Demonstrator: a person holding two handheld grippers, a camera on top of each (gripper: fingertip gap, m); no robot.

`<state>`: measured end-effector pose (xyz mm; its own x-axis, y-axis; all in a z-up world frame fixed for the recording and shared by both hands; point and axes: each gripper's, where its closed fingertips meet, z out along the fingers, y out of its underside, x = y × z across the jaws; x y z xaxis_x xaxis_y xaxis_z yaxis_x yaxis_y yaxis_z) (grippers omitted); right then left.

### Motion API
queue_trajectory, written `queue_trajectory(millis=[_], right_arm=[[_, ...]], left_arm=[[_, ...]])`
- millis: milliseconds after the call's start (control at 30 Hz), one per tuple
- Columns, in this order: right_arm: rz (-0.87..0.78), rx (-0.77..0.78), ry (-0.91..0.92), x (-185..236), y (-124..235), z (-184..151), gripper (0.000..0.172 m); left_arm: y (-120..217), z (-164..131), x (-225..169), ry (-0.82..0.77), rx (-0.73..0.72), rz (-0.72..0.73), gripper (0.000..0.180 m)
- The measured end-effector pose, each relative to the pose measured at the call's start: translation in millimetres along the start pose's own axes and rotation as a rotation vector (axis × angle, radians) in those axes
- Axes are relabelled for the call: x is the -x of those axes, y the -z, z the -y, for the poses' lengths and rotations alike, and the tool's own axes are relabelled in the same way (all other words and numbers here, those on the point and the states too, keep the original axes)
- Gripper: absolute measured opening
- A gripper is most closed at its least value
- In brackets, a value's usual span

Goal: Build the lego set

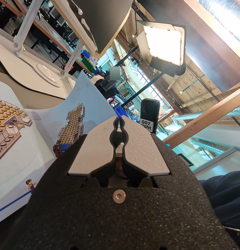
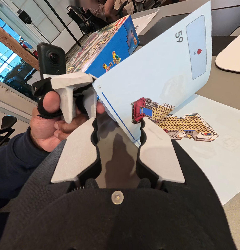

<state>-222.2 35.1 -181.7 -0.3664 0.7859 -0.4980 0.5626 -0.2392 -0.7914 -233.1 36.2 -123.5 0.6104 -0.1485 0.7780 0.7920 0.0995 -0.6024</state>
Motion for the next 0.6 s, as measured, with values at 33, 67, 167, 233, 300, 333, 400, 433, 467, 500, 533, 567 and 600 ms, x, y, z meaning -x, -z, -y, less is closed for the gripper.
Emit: queue_trajectory(millis=[33,67,167,233,300,333,400,433,467,500,533,567,600], right_arm=[[-0.001,0.0,0.0,-0.1,0.2,0.0,0.061],[-0.002,0.001,0.0,-0.2,0.4,0.0,0.061],[-0.005,0.002,0.0,-0.8,0.6,-0.1,0.061],[-0.013,0.003,0.003,-1.9,1.0,-0.2,0.061],[-0.014,0.001,0.01,-1.8,2.0,0.6,0.061],[-0.004,-0.005,0.013,-0.4,3.2,2.0,0.062],[0.026,-0.033,0.007,4.1,7.4,7.6,0.065],[0.043,-0.046,-0.001,6.2,9.8,10.7,0.066],[0.055,-0.059,-0.011,7.6,12.5,13.7,0.066],[0.063,-0.072,-0.017,8.3,15.1,16.7,0.068],[0.071,-0.084,-0.022,9.1,17.6,19.4,0.068],[0.079,-0.091,-0.028,9.8,19.8,21.4,0.069],[0.084,-0.091,-0.037,9.8,21.2,22.2,0.069]], left_arm=[[-0.1,-0.1,0.2,0.003,-0.001,-0.001,0.001],[-0.1,-0.1,0.4,0.004,-0.002,-0.001,0.001],[-0.6,-0.7,-0.1,0.005,-0.004,-0.006,0.0],[-1.2,-2.0,-0.2,-0.001,0.0,-0.003,0.0],[-1.7,-4.1,0.3,-0.017,0.01,0.004,0.0],[-1.8,-4.8,0.4,-0.027,0.013,0.008,0.0],[-1.8,-5.3,0.5,-0.044,0.015,0.016,0.0],[-1.6,-5.3,0.7,-0.054,0.016,0.02,0.0],[-1.6,-5.3,0.7,-0.064,0.017,0.024,0.0],[-1.5,-5.6,0.8,-0.074,0.019,0.029,0.0],[-1.7,-6.1,0.9,-0.083,0.021,0.033,0.0],[-2.0,-6.8,1.2,-0.092,0.025,0.037,0.0],[-2.4,-7.9,1.5,-0.1,0.029,0.041,0.0]])
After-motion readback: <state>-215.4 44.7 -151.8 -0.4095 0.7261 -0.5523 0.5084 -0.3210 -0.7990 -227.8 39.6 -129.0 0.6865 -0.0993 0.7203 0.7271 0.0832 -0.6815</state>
